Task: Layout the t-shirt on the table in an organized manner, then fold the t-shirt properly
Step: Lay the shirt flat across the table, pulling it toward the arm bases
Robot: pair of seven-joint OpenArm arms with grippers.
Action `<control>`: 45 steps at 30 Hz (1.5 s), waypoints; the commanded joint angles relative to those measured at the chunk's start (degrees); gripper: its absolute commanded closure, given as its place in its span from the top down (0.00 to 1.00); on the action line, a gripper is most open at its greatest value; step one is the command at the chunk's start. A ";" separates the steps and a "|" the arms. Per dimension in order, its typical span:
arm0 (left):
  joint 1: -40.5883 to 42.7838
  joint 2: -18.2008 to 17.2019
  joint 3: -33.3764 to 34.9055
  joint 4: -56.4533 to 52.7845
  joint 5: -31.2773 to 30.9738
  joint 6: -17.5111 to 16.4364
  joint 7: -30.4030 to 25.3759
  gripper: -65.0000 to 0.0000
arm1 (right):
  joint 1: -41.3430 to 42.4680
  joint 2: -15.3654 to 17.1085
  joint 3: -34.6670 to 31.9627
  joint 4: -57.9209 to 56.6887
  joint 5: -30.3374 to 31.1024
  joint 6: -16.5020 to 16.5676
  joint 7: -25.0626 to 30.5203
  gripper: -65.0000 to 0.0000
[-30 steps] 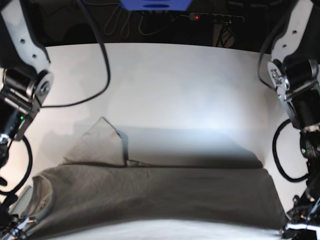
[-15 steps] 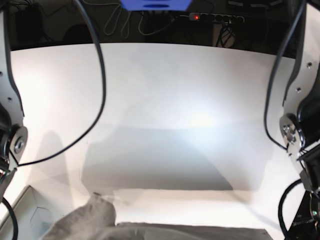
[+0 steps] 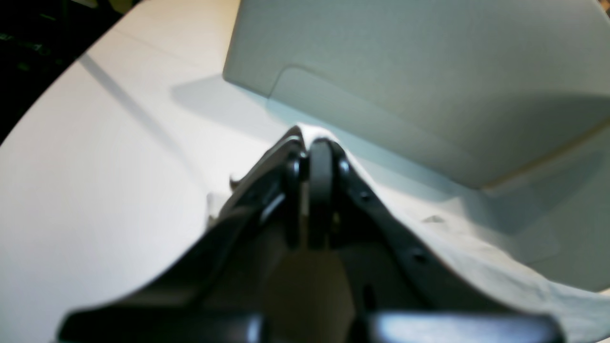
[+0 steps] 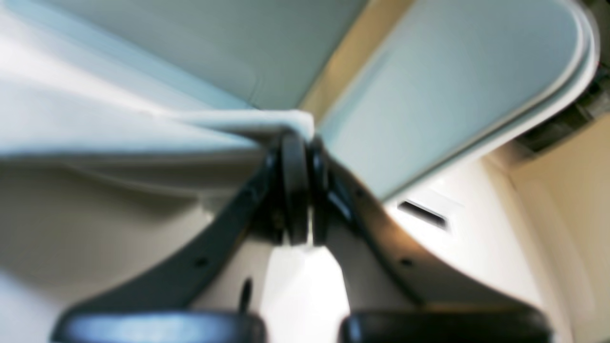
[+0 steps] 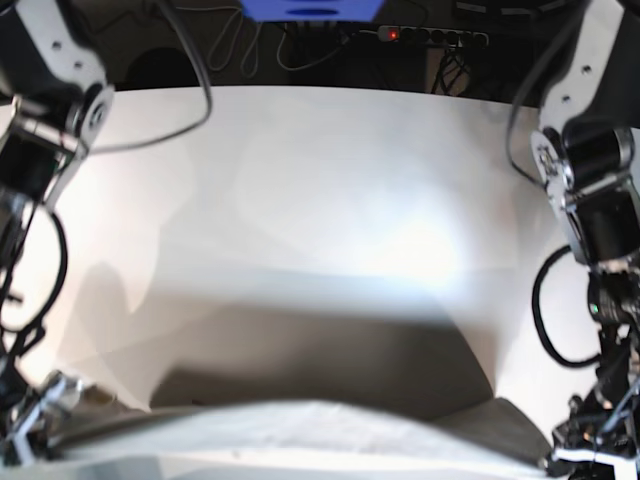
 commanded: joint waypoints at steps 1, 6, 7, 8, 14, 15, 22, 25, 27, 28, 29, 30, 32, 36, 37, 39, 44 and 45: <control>-0.10 -0.42 -0.12 2.58 -0.99 -0.64 -1.62 0.00 | -1.19 0.03 1.03 2.20 0.62 -0.32 1.99 0.00; 10.45 2.04 -1.00 9.70 -0.99 -0.73 -1.53 0.00 | -15.08 -5.34 6.13 7.12 0.62 -0.32 7.44 0.00; 12.64 2.21 -1.97 10.76 -0.99 -0.73 -1.53 0.00 | -17.54 -6.04 7.10 7.56 0.62 -0.32 8.49 0.00; 15.10 2.48 -3.02 11.29 -0.99 -0.73 -1.70 0.00 | -20.09 -6.83 7.80 7.56 0.62 -0.32 9.81 0.00; 26.18 4.32 -9.61 12.08 -0.99 -1.08 -1.88 0.00 | -32.05 -9.38 9.21 5.98 0.70 -0.32 15.26 0.00; 27.41 4.41 -10.40 11.99 -0.99 -1.17 -1.88 0.00 | -33.45 -9.64 9.21 5.37 0.70 -0.32 15.88 0.00; 34.97 5.38 -15.33 12.08 -0.99 -1.26 -1.88 0.00 | -40.22 -9.73 9.47 1.06 0.70 -0.32 19.22 0.00; 37.52 5.38 -16.56 12.08 -0.99 -1.26 -1.88 0.00 | -42.15 -9.64 9.47 -0.79 0.70 -0.32 20.01 0.00; 38.58 5.38 -17.26 12.08 -0.99 -1.26 -1.88 0.00 | -43.56 -9.56 9.47 -1.40 0.70 -0.32 20.89 0.00; 39.10 5.38 -17.70 12.08 -0.99 -1.26 -1.88 0.00 | -44.35 -9.56 9.47 -1.49 0.70 -0.32 21.50 0.00; 39.28 5.29 -18.14 12.08 -0.99 -1.26 -1.70 0.00 | -45.41 -9.47 9.47 -1.58 0.70 -0.32 22.03 0.00; 39.63 5.12 -18.49 12.08 -0.99 -1.26 -1.44 0.00 | -46.29 -9.47 9.47 -1.58 0.70 -0.32 22.29 0.00; 40.25 4.85 -18.84 12.08 -0.99 -1.26 -1.35 0.00 | -48.31 -9.29 9.47 -1.58 0.70 -0.32 23.26 0.00; 41.92 4.76 -19.02 12.16 -0.99 -1.26 -1.35 0.00 | -52.26 -9.64 11.58 -1.58 0.70 -0.32 26.16 0.00; 42.27 4.76 -19.55 12.16 -0.99 -1.26 -1.35 0.00 | -52.79 -9.64 12.11 -1.58 0.70 -0.32 26.51 0.00; 42.88 4.76 -20.95 12.16 -0.99 -1.26 -1.35 0.00 | -53.41 -9.64 13.25 -1.58 1.14 -0.32 26.78 0.00; 45.43 4.76 -22.45 12.16 -0.99 -1.26 -1.35 0.00 | -55.78 -8.50 13.78 -4.04 4.66 -0.32 26.60 0.00; 46.14 4.76 -22.45 12.16 -0.99 -1.26 -1.35 0.00 | -55.96 -8.24 13.78 -4.83 5.45 -0.32 26.60 0.00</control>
